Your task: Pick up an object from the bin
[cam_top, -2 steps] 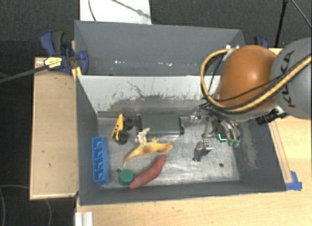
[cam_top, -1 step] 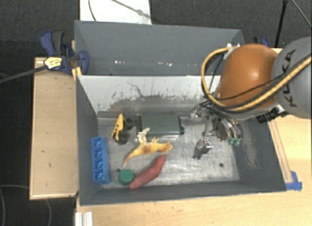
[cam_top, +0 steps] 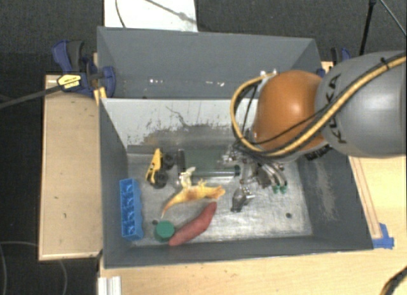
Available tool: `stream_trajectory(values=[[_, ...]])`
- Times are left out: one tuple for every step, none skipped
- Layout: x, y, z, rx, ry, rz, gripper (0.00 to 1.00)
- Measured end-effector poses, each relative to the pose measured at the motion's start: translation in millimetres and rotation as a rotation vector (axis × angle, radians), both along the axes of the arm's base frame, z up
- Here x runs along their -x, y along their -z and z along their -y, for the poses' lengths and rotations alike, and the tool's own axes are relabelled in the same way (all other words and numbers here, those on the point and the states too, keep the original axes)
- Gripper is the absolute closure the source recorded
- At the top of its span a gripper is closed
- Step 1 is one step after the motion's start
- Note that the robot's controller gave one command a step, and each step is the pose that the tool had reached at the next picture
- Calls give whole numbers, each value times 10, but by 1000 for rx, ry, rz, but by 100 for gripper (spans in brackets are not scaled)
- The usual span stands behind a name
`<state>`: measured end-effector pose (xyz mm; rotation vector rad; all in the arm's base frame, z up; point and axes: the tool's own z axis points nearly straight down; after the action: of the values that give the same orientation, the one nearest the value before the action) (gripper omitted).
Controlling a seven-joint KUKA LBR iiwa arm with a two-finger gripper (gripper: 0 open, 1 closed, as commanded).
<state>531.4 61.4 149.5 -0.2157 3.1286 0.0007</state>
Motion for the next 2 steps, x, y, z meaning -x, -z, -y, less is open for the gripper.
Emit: stream_trajectory(values=[[-174,72,-249,1,-362,-3,0],[-148,169,-275,1,-402,-2,0]])
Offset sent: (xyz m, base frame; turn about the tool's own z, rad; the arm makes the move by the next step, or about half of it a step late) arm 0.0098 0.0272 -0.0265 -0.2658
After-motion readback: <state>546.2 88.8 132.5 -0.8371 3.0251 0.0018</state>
